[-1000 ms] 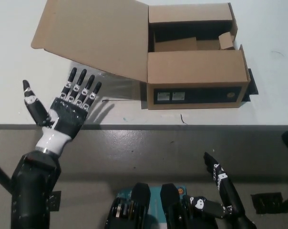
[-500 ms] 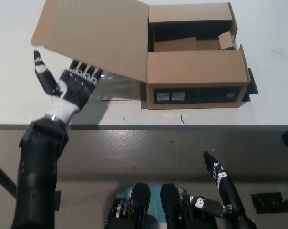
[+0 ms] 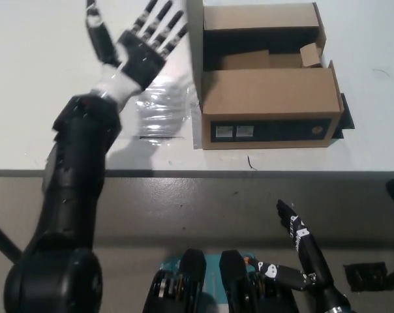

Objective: A small storge box is placed at the center of the table and the robot uses its left hand to push the lid and close it

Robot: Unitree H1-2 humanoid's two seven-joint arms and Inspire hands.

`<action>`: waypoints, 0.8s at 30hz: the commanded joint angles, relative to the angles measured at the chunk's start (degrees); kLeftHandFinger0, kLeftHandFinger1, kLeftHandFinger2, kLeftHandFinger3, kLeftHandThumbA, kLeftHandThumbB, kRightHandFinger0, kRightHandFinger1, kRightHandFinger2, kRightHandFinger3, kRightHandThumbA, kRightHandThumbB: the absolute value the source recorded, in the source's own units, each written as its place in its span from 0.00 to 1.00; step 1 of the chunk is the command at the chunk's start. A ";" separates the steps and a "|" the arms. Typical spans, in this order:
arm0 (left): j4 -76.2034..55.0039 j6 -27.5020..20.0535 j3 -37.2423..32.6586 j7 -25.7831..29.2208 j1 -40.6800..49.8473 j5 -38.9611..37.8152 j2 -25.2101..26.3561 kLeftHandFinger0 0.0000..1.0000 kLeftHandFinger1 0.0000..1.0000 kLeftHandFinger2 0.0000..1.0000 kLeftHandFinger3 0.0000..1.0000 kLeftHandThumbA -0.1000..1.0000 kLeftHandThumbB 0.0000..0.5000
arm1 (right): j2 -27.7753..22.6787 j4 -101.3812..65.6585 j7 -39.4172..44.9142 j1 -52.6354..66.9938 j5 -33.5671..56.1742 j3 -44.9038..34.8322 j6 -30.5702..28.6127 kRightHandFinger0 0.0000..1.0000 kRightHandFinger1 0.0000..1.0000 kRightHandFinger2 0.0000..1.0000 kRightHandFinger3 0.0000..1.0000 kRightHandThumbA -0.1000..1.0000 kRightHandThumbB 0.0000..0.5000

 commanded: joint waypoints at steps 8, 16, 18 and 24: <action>0.01 -2.63 -4.94 -1.68 -1.78 7.63 -8.53 1.00 1.00 1.00 1.00 1.00 0.78 | -0.44 -1.71 1.88 -1.62 0.39 0.83 -2.86 1.00 1.00 1.00 1.00 1.00 0.75; 1.09 -3.26 -6.24 -3.97 2.57 9.96 -10.01 1.00 1.00 1.00 1.00 1.00 0.78 | -1.23 -2.57 3.31 -2.02 0.53 0.79 -2.86 1.00 1.00 1.00 1.00 1.00 0.76; 1.07 -3.58 -6.36 -3.95 3.20 10.69 -9.76 1.00 1.00 1.00 1.00 1.00 0.79 | -1.35 -2.55 3.63 -2.25 0.69 0.77 -2.86 1.00 1.00 1.00 1.00 1.00 0.76; 0.99 -3.80 -5.66 -4.59 5.31 11.55 -8.77 1.00 1.00 1.00 1.00 1.00 0.80 | -1.51 -2.37 3.49 -2.59 -0.28 0.98 -2.86 1.00 1.00 1.00 1.00 1.00 0.75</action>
